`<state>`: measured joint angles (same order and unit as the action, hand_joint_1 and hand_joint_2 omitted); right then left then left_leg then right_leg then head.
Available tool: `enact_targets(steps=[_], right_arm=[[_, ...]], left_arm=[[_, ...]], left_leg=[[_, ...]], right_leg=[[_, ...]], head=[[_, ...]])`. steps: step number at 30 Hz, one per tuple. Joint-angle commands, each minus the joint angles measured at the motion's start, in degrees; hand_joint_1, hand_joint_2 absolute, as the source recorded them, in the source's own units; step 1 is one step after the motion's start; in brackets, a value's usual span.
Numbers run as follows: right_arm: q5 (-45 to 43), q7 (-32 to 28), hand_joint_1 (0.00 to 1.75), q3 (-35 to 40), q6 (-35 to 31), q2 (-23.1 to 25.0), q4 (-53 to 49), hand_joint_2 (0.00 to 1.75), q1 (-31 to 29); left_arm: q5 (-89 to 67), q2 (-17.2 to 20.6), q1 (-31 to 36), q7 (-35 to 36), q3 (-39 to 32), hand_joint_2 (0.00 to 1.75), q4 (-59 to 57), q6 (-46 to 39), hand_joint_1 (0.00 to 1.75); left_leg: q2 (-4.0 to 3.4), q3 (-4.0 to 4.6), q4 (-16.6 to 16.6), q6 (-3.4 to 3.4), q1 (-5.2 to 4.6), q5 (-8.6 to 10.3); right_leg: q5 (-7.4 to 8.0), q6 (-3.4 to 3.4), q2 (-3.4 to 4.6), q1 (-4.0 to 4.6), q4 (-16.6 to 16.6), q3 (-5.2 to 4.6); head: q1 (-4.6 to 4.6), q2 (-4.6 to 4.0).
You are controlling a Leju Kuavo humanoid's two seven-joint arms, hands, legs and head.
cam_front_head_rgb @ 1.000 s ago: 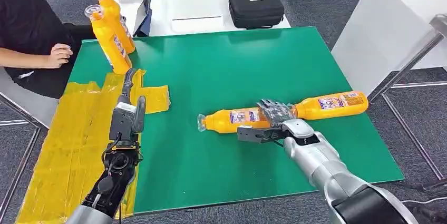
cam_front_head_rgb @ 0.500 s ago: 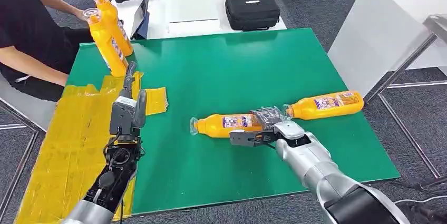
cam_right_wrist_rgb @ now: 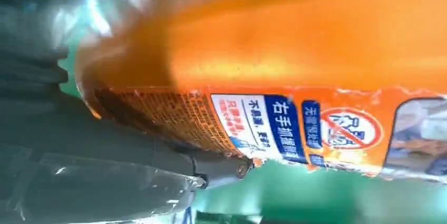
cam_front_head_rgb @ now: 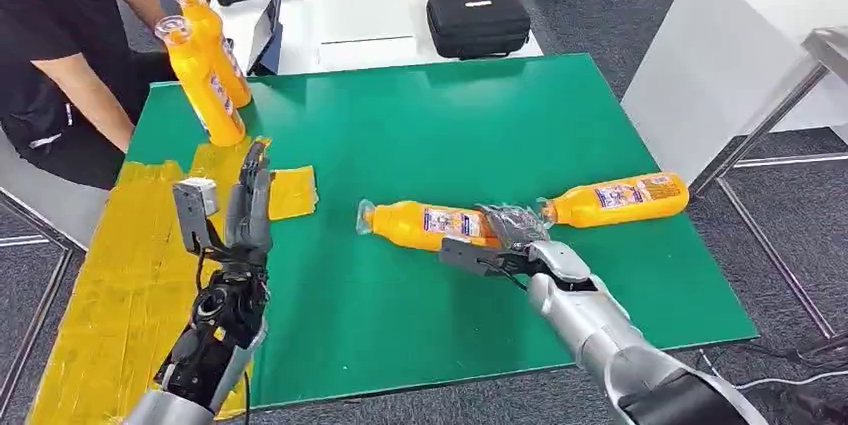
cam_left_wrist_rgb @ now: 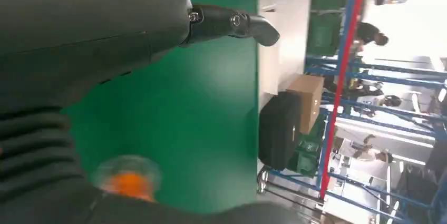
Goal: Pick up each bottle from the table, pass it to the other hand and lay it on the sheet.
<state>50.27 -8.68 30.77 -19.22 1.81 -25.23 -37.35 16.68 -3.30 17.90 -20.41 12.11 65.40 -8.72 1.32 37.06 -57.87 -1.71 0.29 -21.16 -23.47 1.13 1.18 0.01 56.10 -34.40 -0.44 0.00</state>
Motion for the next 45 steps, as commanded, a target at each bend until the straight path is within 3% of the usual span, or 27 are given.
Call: enact_targets(steps=[1, 9, 13, 19, 23, 31, 41, 45], right_arm=[[-1.29, -0.02, 1.75, -12.85, -1.51, -2.56, -23.91, 1.75, 6.83], [-5.42, -2.76, 1.75, -16.7, -4.96, -1.27, -25.22, 1.75, 8.54], [-7.84, -3.36, 1.75, -17.65, -4.75, 0.39, -23.11, 1.75, 6.25], [-7.36, -3.66, 1.75, -15.11, -5.93, 6.52, -7.45, 1.75, -2.04], [-7.12, -3.3, 1.75, -14.85, -6.42, 7.2, -7.14, 1.75, -2.2], [-5.52, -2.23, 1.75, -11.37, -6.46, 13.61, -1.53, 1.75, -6.18], [-6.2, -2.64, 1.75, -10.87, -7.05, 13.73, -0.62, 1.75, -6.46], [-6.42, -2.41, 1.75, -8.53, -6.0, 15.88, 0.0, 1.75, -7.03]], left_arm=[[7.62, -0.63, -1.26, 1.57, -3.46, 1.75, -1.02, 4.39, 0.0], [10.03, -1.36, -1.95, 1.55, -2.64, 1.75, -0.98, 5.24, 0.0], [11.64, -2.96, -1.42, 2.65, -0.92, 1.75, -0.15, 6.52, 0.0], [14.74, -5.16, 1.34, 4.54, 7.98, 1.75, -1.77, 9.75, 0.0], [14.89, -5.76, 1.55, 4.51, 8.34, 1.75, -1.93, 9.49, 0.0], [19.5, -7.61, 3.03, 5.66, 13.1, 1.75, -1.51, 9.7, 0.0], [20.45, -6.93, 3.31, 5.56, 14.09, 1.75, -1.38, 8.95, 0.0], [21.54, -7.25, 3.93, 5.46, 14.98, 1.75, -1.39, 8.6, 0.0]], left_leg=[[0.03, 0.36, 0.0, 0.06, -0.01, 0.12], [0.17, 0.7, -0.03, 0.02, -0.03, 0.05], [0.27, 0.99, -0.04, -0.01, -0.02, 0.15], [0.02, 0.87, -0.16, 0.05, -0.09, 0.02], [0.14, 1.05, -0.04, -0.02, -0.02, 0.17], [-0.03, 1.02, -0.12, -0.02, -0.04, 0.07], [0.22, 1.15, -0.04, -0.05, -0.03, 0.18], [0.16, 1.14, -0.06, -0.04, -0.04, 0.15]], right_leg=[[0.03, 0.06, -0.17, -0.01, 0.01, -0.31], [-0.1, 0.1, -0.35, -0.05, 0.03, -0.52], [0.0, 0.09, -0.35, -0.06, 0.04, -0.8], [-0.11, 0.09, -0.27, -0.1, 0.19, -0.71], [0.06, 0.1, -0.25, -0.05, 0.04, -0.91], [-0.01, 0.12, -0.12, -0.07, 0.14, -0.89], [0.03, 0.13, -0.31, -0.07, 0.07, -1.0], [0.01, 0.11, -0.27, -0.08, 0.1, -0.99]], head=[[0.0, 0.0], [0.02, 0.0], [0.02, 0.0], [0.0, 0.0], [0.0, 0.0], [0.02, 0.0], [0.0, 0.0], [0.0, 0.0]])
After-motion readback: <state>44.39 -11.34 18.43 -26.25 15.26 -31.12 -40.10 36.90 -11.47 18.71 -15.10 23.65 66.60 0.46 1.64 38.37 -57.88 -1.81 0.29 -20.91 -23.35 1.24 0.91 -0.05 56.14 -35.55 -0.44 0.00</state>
